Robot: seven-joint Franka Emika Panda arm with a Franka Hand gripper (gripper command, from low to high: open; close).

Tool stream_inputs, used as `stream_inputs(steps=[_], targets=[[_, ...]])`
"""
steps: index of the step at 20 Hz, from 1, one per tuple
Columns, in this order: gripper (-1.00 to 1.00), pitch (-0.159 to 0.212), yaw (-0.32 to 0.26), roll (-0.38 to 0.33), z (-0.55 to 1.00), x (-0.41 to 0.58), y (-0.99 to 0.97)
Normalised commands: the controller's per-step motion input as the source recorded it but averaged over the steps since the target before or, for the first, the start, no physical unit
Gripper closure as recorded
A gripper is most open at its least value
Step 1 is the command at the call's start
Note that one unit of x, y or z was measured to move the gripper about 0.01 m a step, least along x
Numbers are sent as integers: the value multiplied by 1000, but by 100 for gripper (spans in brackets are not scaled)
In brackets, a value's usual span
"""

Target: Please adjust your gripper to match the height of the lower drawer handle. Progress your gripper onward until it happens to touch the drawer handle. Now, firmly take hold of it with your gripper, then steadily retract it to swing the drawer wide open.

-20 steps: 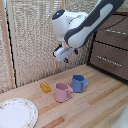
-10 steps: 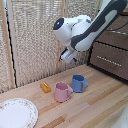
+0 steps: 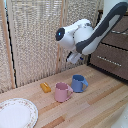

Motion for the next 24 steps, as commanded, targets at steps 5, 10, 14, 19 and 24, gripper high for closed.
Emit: stream_inputs(steps=[5, 10, 14, 19, 24], targets=[[-100, 1, 107, -243, -74, 0, -545], [-100, 61, 155, -114, -141, 0, -598], [-100, 28, 197, -66, -141, -3, -566], [-100, 11, 185, -136, -186, -70, -490], [-100, 2, 146, -229, -337, -161, -330]])
